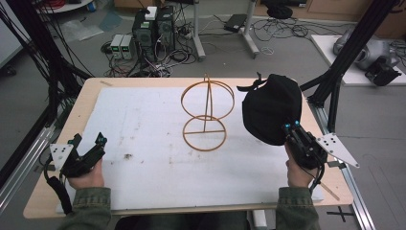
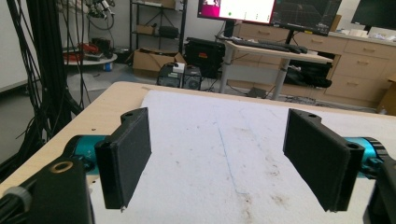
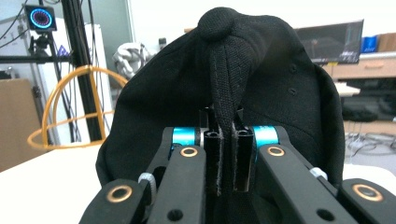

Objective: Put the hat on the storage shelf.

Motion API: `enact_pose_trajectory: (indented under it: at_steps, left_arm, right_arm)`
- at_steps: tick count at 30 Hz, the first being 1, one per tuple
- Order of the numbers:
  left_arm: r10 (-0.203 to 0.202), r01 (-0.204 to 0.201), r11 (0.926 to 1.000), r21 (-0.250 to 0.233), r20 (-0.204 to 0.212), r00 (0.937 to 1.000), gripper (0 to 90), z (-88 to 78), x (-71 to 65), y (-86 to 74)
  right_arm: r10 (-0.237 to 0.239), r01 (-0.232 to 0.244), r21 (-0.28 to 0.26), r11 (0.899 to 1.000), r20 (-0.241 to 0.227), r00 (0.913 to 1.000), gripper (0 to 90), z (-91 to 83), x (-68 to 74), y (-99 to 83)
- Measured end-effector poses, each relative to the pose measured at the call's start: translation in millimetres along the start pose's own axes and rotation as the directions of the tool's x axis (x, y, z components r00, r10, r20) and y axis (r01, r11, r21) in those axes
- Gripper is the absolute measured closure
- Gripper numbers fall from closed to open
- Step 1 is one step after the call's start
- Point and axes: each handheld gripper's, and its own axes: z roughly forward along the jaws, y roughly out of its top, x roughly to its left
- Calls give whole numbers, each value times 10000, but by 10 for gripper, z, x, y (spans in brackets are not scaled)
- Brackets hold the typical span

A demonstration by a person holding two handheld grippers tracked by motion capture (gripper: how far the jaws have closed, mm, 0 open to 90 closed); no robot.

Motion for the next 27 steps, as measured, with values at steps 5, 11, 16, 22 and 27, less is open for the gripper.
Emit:
enact_pose_trajectory:
  at_steps: [5, 11, 16, 22, 27]
  left_arm:
    - [51, -51, 10000, 14, 38, 10000, 236, -20, -20, -2]
    - [-54, 54, 10000, 19, -5, 10000, 236, -26, -10, -5]
    - [-16, 16, 10000, -34, -18, 10000, 236, -40, -15, -3]
    - [-31, 31, 10000, -5, 0, 10000, 236, -39, -7, -3]
    - [25, -25, 10000, -37, 21, 10000, 236, -39, -18, -5]
  right_arm:
    - [-33, 34, -802, 9968, 3, 10000, 872, -28, 6, 88]
    - [-147, 144, -1270, 9918, -18, 9999, 872, -14, 42, 117]
    - [-240, 195, -1517, 9882, -283, 9993, 872, 105, 99, 171]
    - [-318, 202, -1624, 9865, -690, 9971, 872, 313, 162, 283]
    - [-403, 247, -1530, 9879, -1000, 9942, 872, 447, 233, 368]
